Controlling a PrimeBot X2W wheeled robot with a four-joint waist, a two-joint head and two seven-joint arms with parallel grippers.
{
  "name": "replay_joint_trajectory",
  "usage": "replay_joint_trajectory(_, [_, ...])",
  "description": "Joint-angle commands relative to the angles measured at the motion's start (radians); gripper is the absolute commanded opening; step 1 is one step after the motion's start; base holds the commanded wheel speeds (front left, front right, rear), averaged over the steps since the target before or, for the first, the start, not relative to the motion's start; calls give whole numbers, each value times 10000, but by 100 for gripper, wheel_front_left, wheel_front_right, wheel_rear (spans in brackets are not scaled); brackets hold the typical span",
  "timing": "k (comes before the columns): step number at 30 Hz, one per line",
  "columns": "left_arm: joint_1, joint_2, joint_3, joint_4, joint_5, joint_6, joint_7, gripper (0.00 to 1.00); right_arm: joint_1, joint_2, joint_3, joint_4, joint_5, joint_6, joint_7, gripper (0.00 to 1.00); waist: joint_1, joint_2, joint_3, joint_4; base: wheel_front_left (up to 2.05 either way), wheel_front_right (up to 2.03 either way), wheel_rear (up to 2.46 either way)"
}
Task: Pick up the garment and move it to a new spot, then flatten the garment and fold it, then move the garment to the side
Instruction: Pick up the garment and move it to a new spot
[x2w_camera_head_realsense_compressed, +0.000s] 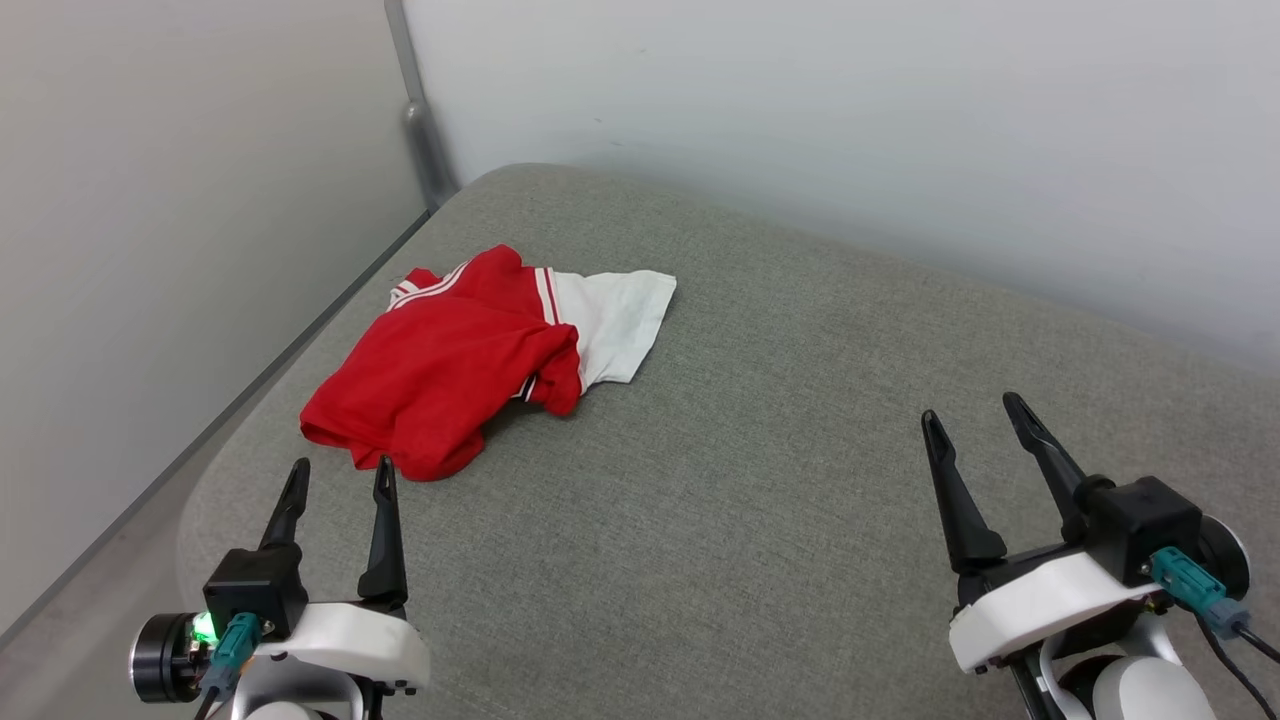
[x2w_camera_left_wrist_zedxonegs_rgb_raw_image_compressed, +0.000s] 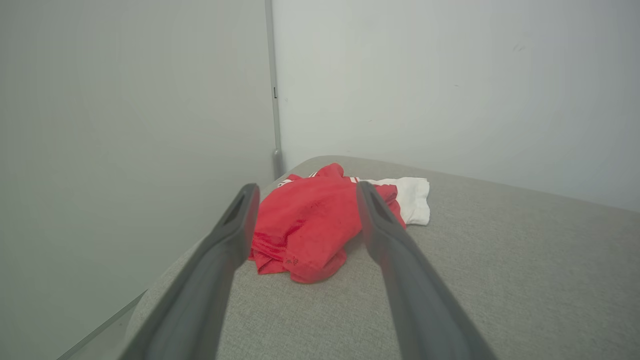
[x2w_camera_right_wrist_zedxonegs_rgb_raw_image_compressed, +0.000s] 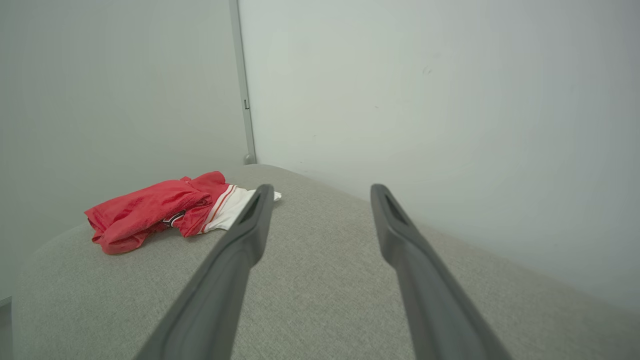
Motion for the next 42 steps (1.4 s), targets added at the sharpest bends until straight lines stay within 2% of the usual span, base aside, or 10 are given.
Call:
replay_joint_trajectory(1, [20, -25, 39, -46, 66, -13, -26, 100, -106, 35, 5, -55, -29, -3, -9, 100, 0, 0, 38, -10, 0, 0, 0])
replay_joint_trajectory(10, [-1212, -77, 35, 724, -672, -172, -26, 100, -411, -100, 10, -403, -80, -3, 193, 100, 0, 0, 807, -442, 0, 0, 0])
replay_joint_trajectory(16, [-3323, 474, -8, 1382, -1179, -443, 479, 100, -902, -304, 83, -718, -83, -1, 352, 100, 0, 0, 1807, -1121, 0, 0, 0])
replay_joint_trajectory(22, [-5320, 1532, 238, 1630, -1744, -579, 2413, 100, -1482, -337, -20, -952, -59, -3, 270, 100, 0, 0, 2893, -1965, 0, 0, 0])
replay_joint_trajectory(28, [-6504, 2635, 328, 2405, -2453, -641, 5221, 100, -1859, -239, -172, -964, 19, -1, 19, 100, 0, 0, 3744, -2617, 0, 0, 0])
replay_joint_trajectory(33, [-6824, 3497, 416, 3378, -2936, -654, 7528, 100, -2177, -152, -127, -780, 84, -1, -196, 100, 0, 0, 4314, -3000, 0, 0, 0])
replay_joint_trajectory(34, [-6824, 3497, 416, 3378, -2936, -654, 7528, 100, -2177, -152, -127, -780, 84, -1, -196, 100, 0, 0, 4314, -3000, 0, 0, 0])
replay_joint_trajectory(37, [-6722, 3925, 608, 4008, -3144, -574, 8483, 100, -2357, -117, -86, -651, 136, -1, -319, 100, 0, 0, 4563, -3195, 0, 0, 0])
replay_joint_trajectory(42, [-6297, 4146, 896, 4937, -3554, -366, 9588, 100, -2508, -64, -137, -420, 234, -3, -502, 100, 0, 0, 4734, -3387, 0, 0, 0])
